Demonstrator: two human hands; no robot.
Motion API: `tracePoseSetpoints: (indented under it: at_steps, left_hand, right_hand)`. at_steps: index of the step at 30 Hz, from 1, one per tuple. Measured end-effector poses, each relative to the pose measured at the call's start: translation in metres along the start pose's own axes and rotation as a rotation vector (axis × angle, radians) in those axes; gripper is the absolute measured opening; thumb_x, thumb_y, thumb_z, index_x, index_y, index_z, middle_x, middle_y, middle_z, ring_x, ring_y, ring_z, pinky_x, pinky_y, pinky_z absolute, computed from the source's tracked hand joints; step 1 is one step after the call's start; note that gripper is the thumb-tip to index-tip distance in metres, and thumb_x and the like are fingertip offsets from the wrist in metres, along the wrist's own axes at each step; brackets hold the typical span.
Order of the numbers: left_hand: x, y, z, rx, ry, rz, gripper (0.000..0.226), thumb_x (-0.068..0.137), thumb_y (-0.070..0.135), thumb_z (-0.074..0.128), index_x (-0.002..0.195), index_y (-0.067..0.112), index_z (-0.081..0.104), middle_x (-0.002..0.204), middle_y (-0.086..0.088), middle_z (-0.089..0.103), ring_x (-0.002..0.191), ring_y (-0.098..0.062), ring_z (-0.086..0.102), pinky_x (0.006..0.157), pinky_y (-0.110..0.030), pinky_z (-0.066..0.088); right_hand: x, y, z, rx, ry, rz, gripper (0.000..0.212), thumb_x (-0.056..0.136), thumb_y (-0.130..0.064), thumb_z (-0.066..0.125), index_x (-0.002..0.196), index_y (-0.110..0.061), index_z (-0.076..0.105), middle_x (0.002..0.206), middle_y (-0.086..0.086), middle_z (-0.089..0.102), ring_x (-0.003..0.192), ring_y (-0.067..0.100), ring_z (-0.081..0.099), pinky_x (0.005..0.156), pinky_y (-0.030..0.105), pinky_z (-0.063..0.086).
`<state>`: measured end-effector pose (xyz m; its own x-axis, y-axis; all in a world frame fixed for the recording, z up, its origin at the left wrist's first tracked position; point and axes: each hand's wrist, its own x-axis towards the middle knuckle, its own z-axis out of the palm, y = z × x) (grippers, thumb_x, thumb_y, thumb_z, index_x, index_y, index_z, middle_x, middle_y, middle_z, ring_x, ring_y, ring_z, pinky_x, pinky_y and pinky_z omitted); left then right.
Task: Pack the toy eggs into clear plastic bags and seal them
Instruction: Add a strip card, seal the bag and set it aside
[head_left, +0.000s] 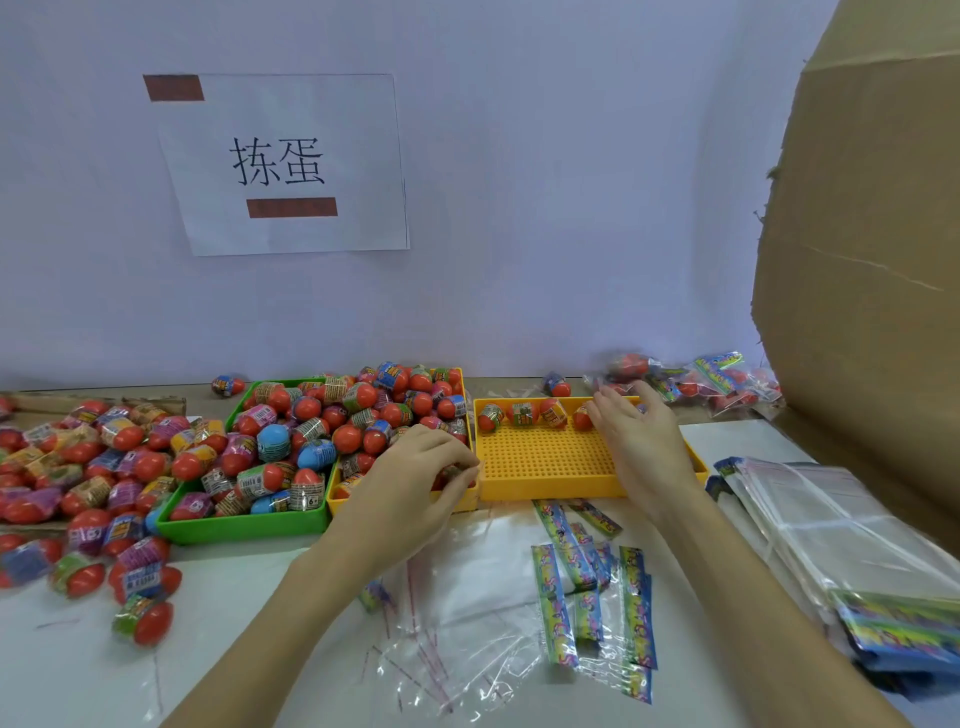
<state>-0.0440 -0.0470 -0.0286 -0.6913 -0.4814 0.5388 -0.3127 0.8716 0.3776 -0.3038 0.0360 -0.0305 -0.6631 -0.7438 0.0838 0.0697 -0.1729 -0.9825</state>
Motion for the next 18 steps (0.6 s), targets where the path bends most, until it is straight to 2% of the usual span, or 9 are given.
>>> tracePoseSetpoints:
  at_steps: [3,6,9,11,14,16,18]
  left_hand:
    - [0.0,-0.002,0.0,0.032,-0.028,-0.004,0.016,0.101,0.015,0.072,0.114,0.011,0.079,0.114,0.002,0.073,0.111,-0.016,0.061,0.101,-0.032,0.051]
    - [-0.001,-0.001,-0.002,0.041,-0.006,-0.003,0.016,0.1,0.01,0.072,0.114,0.009,0.079,0.113,-0.001,0.073,0.111,-0.018,0.063,0.1,-0.036,0.053]
    - [0.0,0.002,-0.002,0.005,0.061,-0.02,0.019,0.1,0.012,0.072,0.119,0.011,0.077,0.114,0.002,0.072,0.109,-0.015,0.062,0.099,-0.036,0.053]
    - [0.0,0.008,0.0,-0.128,0.084,-0.069,0.033,0.099,0.02,0.075,0.131,0.016,0.071,0.122,0.008,0.069,0.112,-0.006,0.063,0.098,-0.031,0.055]
    - [0.0,0.019,0.002,-0.417,-0.038,-0.147,0.062,0.094,0.022,0.081,0.149,0.027,0.054,0.133,0.015,0.066,0.119,-0.002,0.066,0.096,-0.022,0.057]
    - [0.001,0.021,0.004,-0.512,-0.058,-0.177,0.058,0.093,0.016,0.082,0.144,0.026,0.058,0.118,0.01,0.074,0.106,-0.008,0.074,0.092,-0.027,0.061]
    - [0.002,0.021,0.002,-0.525,0.003,-0.225,0.04,0.093,0.013,0.081,0.13,0.022,0.069,0.094,0.005,0.08,0.086,-0.013,0.079,0.084,-0.034,0.065]
  right_hand:
    - [-0.003,-0.002,0.0,-0.007,0.034,-0.039,0.054,0.099,-0.015,0.073,0.149,-0.015,0.052,0.137,0.004,0.068,0.122,0.012,0.067,0.103,0.033,0.054]
    - [-0.009,-0.011,0.002,0.102,0.006,-0.067,0.022,0.096,-0.011,0.073,0.118,-0.011,0.073,0.111,0.007,0.079,0.111,0.02,0.074,0.093,0.03,0.06]
    - [-0.017,-0.021,0.007,0.32,-0.209,0.075,0.023,0.09,-0.007,0.075,0.112,-0.003,0.076,0.103,0.013,0.077,0.094,0.02,0.077,0.078,0.022,0.061]
    - [-0.023,-0.026,0.014,0.355,-0.439,0.195,0.026,0.086,-0.008,0.078,0.112,-0.004,0.079,0.104,0.013,0.075,0.093,0.019,0.075,0.078,0.022,0.06]
    - [-0.034,-0.024,0.025,0.285,-0.738,0.259,0.03,0.092,-0.009,0.078,0.121,-0.005,0.076,0.105,0.01,0.074,0.097,0.016,0.071,0.084,0.022,0.058]
    - [-0.039,-0.022,0.03,0.275,-0.822,0.278,0.032,0.095,-0.007,0.075,0.127,-0.003,0.072,0.108,0.01,0.073,0.098,0.015,0.07,0.086,0.022,0.057]
    - [-0.041,-0.022,0.033,0.257,-0.816,0.265,0.031,0.094,-0.006,0.075,0.125,-0.004,0.073,0.111,0.011,0.074,0.097,0.014,0.071,0.083,0.021,0.058]
